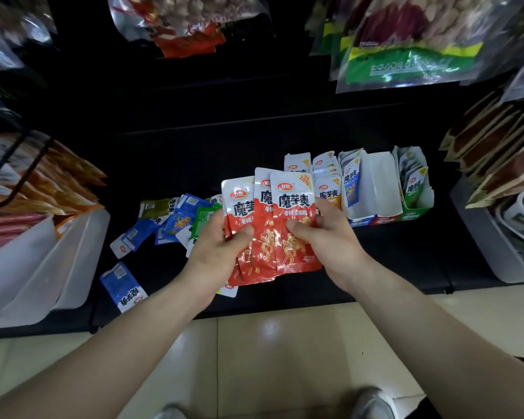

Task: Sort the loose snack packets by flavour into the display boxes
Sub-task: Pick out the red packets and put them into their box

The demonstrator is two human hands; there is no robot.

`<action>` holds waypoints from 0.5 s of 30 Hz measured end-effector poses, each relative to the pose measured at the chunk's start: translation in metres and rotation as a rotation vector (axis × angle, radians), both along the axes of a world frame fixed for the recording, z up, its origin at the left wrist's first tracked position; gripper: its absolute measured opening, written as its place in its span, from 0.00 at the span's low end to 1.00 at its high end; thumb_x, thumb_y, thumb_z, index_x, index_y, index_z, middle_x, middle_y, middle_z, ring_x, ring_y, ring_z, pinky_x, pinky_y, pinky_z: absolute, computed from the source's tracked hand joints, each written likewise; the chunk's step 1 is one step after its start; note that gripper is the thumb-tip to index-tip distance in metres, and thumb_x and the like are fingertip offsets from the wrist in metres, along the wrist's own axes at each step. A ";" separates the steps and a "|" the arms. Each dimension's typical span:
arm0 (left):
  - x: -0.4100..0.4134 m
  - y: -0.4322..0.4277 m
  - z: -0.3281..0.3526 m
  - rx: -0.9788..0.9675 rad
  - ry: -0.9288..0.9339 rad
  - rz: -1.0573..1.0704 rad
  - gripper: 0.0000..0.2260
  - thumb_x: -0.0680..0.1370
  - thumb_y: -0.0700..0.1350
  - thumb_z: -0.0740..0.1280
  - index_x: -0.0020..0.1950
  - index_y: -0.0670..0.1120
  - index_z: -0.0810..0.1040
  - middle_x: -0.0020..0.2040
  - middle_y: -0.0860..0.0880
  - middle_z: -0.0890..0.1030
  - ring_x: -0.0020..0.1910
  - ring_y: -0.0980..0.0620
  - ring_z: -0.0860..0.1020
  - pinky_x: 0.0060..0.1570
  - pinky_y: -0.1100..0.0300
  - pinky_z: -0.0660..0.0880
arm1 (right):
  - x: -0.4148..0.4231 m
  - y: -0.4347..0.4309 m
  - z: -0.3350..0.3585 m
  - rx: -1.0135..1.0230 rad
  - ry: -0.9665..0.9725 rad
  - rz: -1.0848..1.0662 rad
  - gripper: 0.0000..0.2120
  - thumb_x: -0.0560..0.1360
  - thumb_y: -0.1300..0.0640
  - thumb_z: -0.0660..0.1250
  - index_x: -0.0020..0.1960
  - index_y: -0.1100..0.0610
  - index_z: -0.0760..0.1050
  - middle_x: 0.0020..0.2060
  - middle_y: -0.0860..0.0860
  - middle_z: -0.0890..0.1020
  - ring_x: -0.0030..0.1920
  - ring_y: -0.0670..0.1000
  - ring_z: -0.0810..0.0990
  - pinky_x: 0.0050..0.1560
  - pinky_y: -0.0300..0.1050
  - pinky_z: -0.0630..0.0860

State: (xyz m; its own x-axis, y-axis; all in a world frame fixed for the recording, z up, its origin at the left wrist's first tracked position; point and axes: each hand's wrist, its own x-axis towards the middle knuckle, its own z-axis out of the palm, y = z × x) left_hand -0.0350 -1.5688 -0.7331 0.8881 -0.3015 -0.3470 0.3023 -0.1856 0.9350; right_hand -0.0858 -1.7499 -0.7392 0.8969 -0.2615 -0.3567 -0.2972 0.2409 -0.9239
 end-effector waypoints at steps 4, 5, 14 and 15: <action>-0.001 0.004 0.003 0.025 -0.069 -0.009 0.16 0.77 0.47 0.73 0.64 0.51 0.75 0.56 0.52 0.85 0.55 0.52 0.84 0.59 0.45 0.79 | -0.003 0.001 0.001 -0.003 -0.008 0.033 0.15 0.77 0.61 0.72 0.62 0.52 0.75 0.52 0.50 0.86 0.51 0.48 0.86 0.47 0.44 0.81; -0.001 0.004 0.004 0.031 -0.079 -0.009 0.17 0.77 0.47 0.73 0.64 0.50 0.76 0.55 0.52 0.85 0.55 0.52 0.84 0.59 0.45 0.79 | -0.004 0.002 0.001 0.000 -0.009 0.044 0.15 0.77 0.61 0.71 0.61 0.52 0.76 0.52 0.50 0.86 0.51 0.48 0.86 0.48 0.45 0.81; -0.010 -0.005 0.007 -0.005 -0.024 -0.072 0.06 0.83 0.46 0.64 0.59 0.51 0.76 0.52 0.51 0.85 0.50 0.53 0.85 0.50 0.56 0.82 | -0.007 0.006 0.003 -0.065 -0.046 0.089 0.17 0.76 0.57 0.73 0.63 0.49 0.76 0.53 0.50 0.85 0.51 0.48 0.86 0.53 0.48 0.82; -0.011 -0.007 0.007 -0.008 -0.026 -0.088 0.06 0.83 0.46 0.64 0.59 0.51 0.76 0.53 0.51 0.85 0.51 0.53 0.85 0.50 0.57 0.82 | -0.008 0.007 0.003 -0.087 -0.048 0.110 0.16 0.76 0.56 0.73 0.63 0.49 0.77 0.52 0.51 0.86 0.51 0.49 0.86 0.52 0.48 0.82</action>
